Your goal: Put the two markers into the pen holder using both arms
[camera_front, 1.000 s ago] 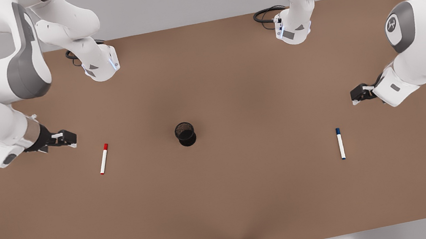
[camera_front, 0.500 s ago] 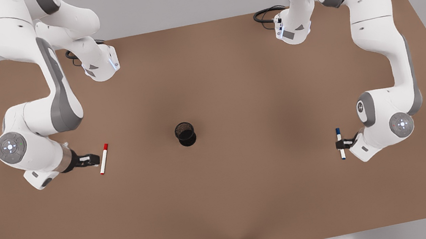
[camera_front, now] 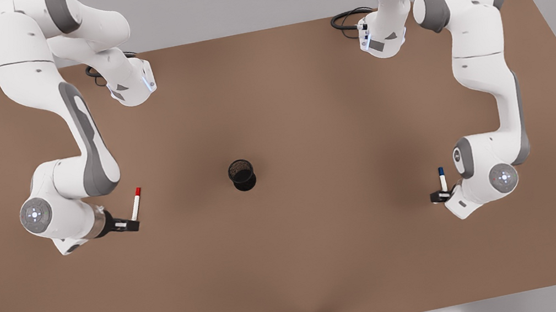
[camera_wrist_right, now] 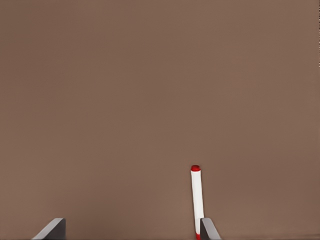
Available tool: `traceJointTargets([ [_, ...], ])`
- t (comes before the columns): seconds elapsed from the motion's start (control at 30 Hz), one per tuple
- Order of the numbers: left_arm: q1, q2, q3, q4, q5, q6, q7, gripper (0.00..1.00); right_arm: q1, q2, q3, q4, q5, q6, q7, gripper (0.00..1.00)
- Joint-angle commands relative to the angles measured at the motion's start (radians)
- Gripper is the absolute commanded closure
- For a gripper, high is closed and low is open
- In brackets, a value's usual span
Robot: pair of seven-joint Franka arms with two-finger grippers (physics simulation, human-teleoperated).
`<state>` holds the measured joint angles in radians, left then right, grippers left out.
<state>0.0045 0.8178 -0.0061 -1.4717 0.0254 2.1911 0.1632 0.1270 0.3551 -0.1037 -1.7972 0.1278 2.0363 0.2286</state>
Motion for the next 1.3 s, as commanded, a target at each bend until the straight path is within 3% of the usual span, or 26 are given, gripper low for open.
traceJointTargets([
  [0.0, 0.002, 0.011, 0.000, 0.002, -0.004, 0.024, 0.002, 0.04, -0.003, -0.001, -0.007, -0.036, 0.013, 0.070, 0.101, 0.00],
  [0.17, 0.012, 0.029, -0.002, 0.008, -0.004, 0.026, 0.004, 0.37, -0.003, -0.001, -0.019, -0.119, 0.012, 0.148, 0.103, 0.00],
  [0.6, 0.006, 0.037, 0.000, 0.010, 0.005, 0.024, -0.002, 0.65, -0.009, 0.096, -0.073, -0.151, 0.072, 0.269, -0.012, 0.00],
  [0.7, 0.006, 0.037, -0.002, 0.013, 0.005, 0.024, -0.002, 0.79, 0.002, 0.110, -0.080, -0.162, 0.073, 0.268, -0.008, 0.05],
  [0.93, 0.009, 0.020, -0.005, 0.030, 0.002, 0.018, 0.007, 0.79, 0.009, 0.143, -0.080, -0.197, 0.075, 0.314, -0.014, 0.12],
  [1.13, 0.012, -0.222, -0.282, 0.123, -0.159, -0.355, 0.002, 0.79, 0.011, 0.176, -0.080, -0.220, 0.073, 0.377, -0.080, 0.18],
  [1.2, 0.014, -0.227, -0.402, 0.148, -0.231, -0.355, 0.008, 0.79, 0.011, 0.176, -0.080, -0.232, 0.073, 0.415, -0.149, 0.18],
  [1.27, -0.073, -0.215, -0.479, 0.149, -0.415, -0.199, 0.183, 0.79, 0.011, 0.179, -0.080, -0.237, 0.072, 0.436, -0.233, 0.19],
])
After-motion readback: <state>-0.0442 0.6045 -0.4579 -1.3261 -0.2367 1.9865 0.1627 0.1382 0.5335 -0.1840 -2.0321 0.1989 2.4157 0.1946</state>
